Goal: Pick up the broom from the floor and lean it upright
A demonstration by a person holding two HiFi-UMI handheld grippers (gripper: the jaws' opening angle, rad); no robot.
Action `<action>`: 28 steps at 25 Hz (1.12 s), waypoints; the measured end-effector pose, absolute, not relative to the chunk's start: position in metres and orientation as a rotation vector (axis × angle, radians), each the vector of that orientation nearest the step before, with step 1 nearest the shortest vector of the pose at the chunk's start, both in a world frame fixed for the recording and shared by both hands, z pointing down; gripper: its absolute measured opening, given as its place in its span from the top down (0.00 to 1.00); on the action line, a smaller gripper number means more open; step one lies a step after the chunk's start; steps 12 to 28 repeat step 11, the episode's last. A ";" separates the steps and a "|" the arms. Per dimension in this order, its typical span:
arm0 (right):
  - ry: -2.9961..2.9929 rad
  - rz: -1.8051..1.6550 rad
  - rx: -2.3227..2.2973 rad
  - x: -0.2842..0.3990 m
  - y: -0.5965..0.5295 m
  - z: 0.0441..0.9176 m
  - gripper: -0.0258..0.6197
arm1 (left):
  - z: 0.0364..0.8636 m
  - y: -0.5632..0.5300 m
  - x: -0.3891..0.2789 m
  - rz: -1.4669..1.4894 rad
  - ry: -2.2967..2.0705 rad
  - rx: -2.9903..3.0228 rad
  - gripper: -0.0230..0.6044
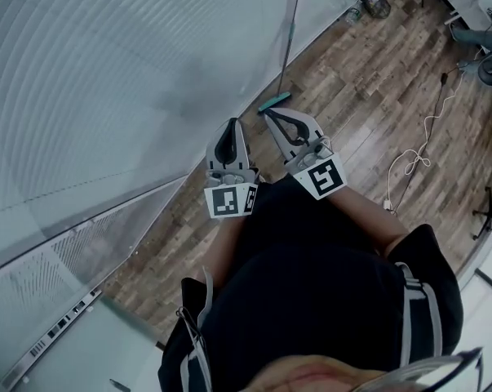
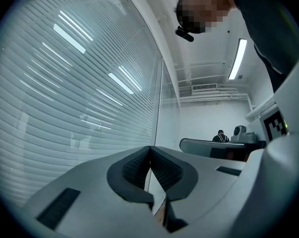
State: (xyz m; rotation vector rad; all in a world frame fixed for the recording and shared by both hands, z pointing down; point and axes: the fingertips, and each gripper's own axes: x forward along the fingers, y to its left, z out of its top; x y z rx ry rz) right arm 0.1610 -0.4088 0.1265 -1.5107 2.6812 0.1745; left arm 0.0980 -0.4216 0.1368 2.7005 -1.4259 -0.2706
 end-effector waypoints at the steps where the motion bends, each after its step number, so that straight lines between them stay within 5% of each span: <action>1: 2.678 0.172 -1.522 0.160 -0.409 0.128 0.93 | 0.136 -0.421 0.095 -0.274 -1.434 2.705 0.93; 28: 2.665 0.211 -1.572 0.132 -0.394 0.129 0.93 | 0.129 -0.407 0.075 -0.330 -1.380 2.738 0.93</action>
